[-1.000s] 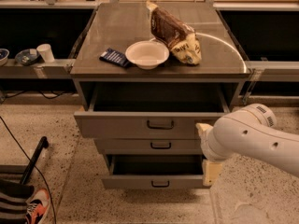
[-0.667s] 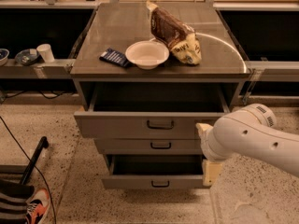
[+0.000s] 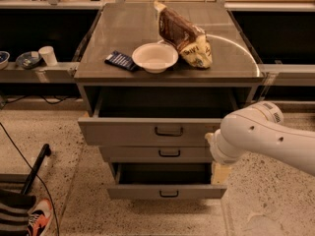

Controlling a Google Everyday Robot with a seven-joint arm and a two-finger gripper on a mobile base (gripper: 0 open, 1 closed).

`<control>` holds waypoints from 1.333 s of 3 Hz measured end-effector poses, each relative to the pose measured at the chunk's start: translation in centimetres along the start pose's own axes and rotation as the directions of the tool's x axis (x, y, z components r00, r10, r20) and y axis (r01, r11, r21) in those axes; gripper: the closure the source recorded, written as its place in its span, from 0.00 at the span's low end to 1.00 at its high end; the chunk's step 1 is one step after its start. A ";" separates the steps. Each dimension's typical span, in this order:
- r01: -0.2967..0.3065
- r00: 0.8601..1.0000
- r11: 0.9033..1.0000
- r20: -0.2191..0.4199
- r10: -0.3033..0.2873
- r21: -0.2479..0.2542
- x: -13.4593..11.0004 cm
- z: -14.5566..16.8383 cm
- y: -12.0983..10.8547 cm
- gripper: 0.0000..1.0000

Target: Close top drawer

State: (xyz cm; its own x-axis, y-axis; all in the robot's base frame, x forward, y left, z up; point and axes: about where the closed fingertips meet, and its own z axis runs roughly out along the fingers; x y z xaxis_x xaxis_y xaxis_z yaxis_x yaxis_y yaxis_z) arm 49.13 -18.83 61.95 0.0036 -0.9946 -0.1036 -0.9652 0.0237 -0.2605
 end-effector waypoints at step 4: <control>-0.025 1.000 0.999 0.011 0.025 0.037 0.0 1.2 -4.6 0.45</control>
Offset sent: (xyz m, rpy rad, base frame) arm 0.0550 -0.0066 0.0022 0.0169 -0.0245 -0.0193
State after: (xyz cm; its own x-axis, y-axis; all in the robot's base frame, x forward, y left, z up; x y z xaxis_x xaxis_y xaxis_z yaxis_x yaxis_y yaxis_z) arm 53.88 -18.78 62.04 -0.0177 -0.9926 -0.1205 -0.9545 0.0526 -0.2935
